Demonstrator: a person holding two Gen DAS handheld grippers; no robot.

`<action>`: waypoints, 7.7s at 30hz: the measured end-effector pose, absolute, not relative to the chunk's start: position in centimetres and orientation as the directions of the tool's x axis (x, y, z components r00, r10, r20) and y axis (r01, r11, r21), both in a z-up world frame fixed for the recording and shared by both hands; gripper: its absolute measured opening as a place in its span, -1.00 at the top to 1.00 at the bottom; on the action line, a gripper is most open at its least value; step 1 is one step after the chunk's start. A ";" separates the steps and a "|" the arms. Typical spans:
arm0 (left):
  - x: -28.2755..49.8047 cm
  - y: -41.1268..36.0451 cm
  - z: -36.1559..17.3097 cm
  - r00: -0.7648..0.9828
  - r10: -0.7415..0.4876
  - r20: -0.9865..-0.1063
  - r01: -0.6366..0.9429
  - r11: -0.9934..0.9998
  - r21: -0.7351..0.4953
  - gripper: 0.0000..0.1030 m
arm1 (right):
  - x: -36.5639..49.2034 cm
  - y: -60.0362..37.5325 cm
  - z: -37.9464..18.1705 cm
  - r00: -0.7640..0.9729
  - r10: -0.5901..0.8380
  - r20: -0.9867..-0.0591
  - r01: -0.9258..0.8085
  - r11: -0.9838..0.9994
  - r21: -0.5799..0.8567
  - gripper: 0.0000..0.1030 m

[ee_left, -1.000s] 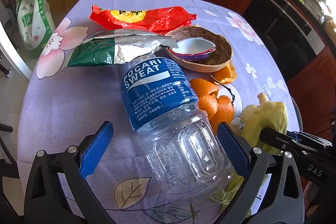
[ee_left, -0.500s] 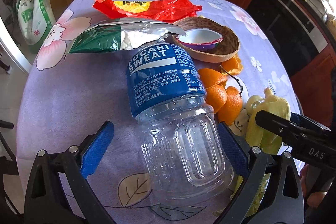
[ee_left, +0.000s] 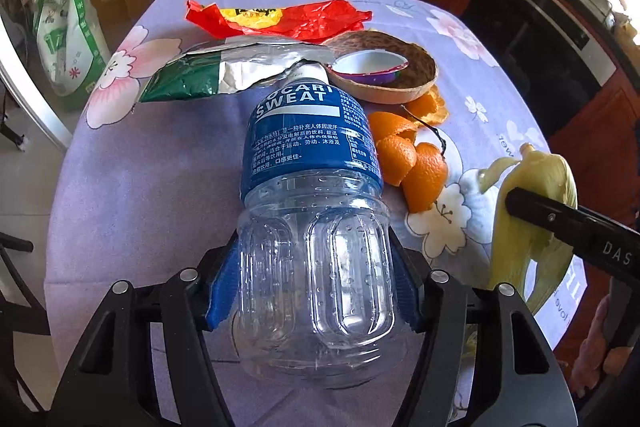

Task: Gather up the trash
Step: 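Carry the corn husks and the bottle over the teal trash bin, then open the right gripper to drop the husks while the left gripper drops the bottle into the bin, then move both grippers back over the table toward the orange peel, then grasp the orange peel with the right gripper and lift it, then grasp the white plastic lid inside the coconut shell with the left gripper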

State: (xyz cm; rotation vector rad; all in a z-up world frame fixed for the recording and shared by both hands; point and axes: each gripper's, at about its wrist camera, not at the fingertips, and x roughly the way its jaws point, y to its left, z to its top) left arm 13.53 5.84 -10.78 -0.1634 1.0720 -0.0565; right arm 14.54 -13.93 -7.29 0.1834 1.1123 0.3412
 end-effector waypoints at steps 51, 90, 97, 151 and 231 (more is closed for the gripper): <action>16.8 -27.2 -1.7 0.439 -0.469 -0.766 0.610 0.782 -0.129 -0.26 | 11.9 -46.9 -3.2 0.615 0.053 -0.787 0.288 0.914 0.287 0.22; 19.3 -36.1 -9.4 0.157 -0.445 -0.882 0.641 0.725 -0.251 -0.30 | 10.7 -49.7 -3.4 0.585 0.056 -0.809 0.355 0.879 0.318 -0.86; 21.5 -37.5 -8.8 0.149 -0.453 -0.879 0.628 0.730 -0.270 -0.54 | 10.5 -50.2 -3.4 0.578 0.043 -0.815 0.379 0.870 0.316 -0.86; 15.4 -4.4 -4.7 0.491 -0.358 -0.795 0.295 0.926 -0.235 -0.92 | 13.4 -21.5 0.8 0.547 0.195 -0.814 0.023 0.969 0.247 -0.87; 27.7 0.8 -10.4 0.373 -0.203 -0.905 0.449 0.893 -0.015 -0.17 | 20.6 -14.8 -5.3 0.473 0.303 -0.827 -0.044 0.946 0.321 0.49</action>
